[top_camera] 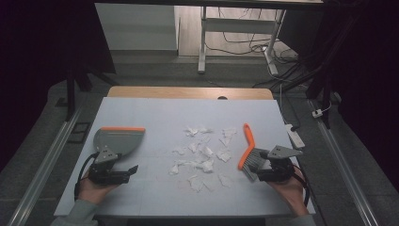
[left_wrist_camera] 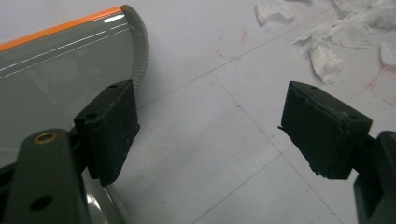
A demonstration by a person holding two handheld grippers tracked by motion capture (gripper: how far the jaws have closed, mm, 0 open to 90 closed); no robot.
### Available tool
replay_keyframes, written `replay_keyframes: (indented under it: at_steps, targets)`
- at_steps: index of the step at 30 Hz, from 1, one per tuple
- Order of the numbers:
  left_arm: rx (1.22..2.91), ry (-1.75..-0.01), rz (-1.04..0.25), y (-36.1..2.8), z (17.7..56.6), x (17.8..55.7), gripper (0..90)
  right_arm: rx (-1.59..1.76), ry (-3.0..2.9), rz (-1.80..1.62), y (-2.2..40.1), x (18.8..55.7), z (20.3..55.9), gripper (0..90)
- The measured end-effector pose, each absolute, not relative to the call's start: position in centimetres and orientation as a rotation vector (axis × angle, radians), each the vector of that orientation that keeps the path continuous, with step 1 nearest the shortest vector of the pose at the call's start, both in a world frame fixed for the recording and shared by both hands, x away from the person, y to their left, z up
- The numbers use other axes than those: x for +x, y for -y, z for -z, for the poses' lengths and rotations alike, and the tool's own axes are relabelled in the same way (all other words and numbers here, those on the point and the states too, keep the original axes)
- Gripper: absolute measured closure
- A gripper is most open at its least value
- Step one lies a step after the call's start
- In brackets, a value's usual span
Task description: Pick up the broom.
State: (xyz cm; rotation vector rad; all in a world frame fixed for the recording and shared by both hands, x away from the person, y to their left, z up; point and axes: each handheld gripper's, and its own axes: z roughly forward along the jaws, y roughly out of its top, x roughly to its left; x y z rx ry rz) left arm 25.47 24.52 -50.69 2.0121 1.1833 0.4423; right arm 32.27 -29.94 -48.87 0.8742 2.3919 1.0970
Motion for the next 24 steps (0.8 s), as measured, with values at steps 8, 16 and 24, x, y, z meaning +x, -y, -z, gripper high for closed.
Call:
replay_keyframes:
  at_steps: [8, 16, 24]
  targets:
    - [2.013, -1.174, -0.439, -24.33, 50.64, 25.49, 20.0, 0.891, -2.404, -1.073, 29.86, 32.30, 49.10, 28.5]
    - [2.017, -1.163, -0.437, -24.24, 50.65, 25.54, 20.0, 0.885, -2.398, -1.069, 29.87, 32.22, 49.04, 28.6]
    - [2.019, -1.152, -0.433, -24.16, 50.64, 25.53, 20.1, 0.878, -2.391, -1.061, 29.72, 32.08, 48.99, 28.8]
